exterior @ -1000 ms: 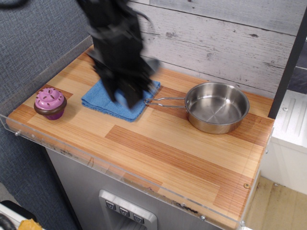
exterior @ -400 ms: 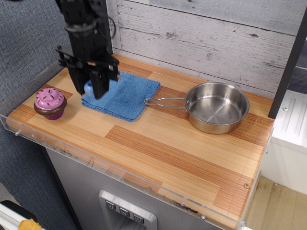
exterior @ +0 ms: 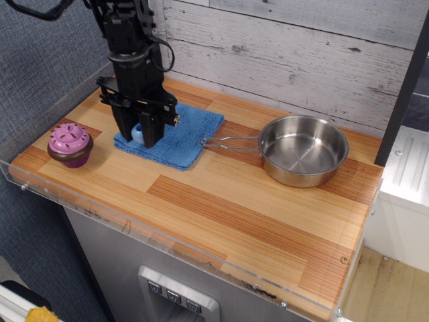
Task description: PICK UP THE SPOON AND PUT ON THE GREEN TOWEL
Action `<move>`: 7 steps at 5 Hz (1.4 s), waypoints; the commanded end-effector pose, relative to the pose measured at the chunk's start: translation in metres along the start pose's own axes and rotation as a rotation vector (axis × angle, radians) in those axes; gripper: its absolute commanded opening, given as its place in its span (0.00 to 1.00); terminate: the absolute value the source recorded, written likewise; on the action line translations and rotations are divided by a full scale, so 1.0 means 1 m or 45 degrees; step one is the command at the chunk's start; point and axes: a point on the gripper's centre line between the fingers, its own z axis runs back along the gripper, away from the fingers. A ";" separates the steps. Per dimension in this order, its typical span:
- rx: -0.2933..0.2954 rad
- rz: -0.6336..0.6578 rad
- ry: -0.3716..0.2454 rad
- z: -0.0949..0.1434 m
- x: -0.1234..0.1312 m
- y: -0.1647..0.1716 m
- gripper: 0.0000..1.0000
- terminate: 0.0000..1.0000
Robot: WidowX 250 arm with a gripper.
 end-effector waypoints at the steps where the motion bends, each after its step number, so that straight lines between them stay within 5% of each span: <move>1: -0.009 -0.056 -0.085 0.011 0.015 -0.005 0.00 0.00; 2: -0.009 -0.074 -0.078 0.012 0.015 -0.009 1.00 0.00; 4: 0.000 -0.058 -0.130 0.042 0.007 -0.008 1.00 0.00; 5: -0.051 -0.025 -0.198 0.081 -0.011 -0.019 1.00 0.00; 7: -0.052 0.004 -0.207 0.085 -0.035 -0.025 1.00 0.00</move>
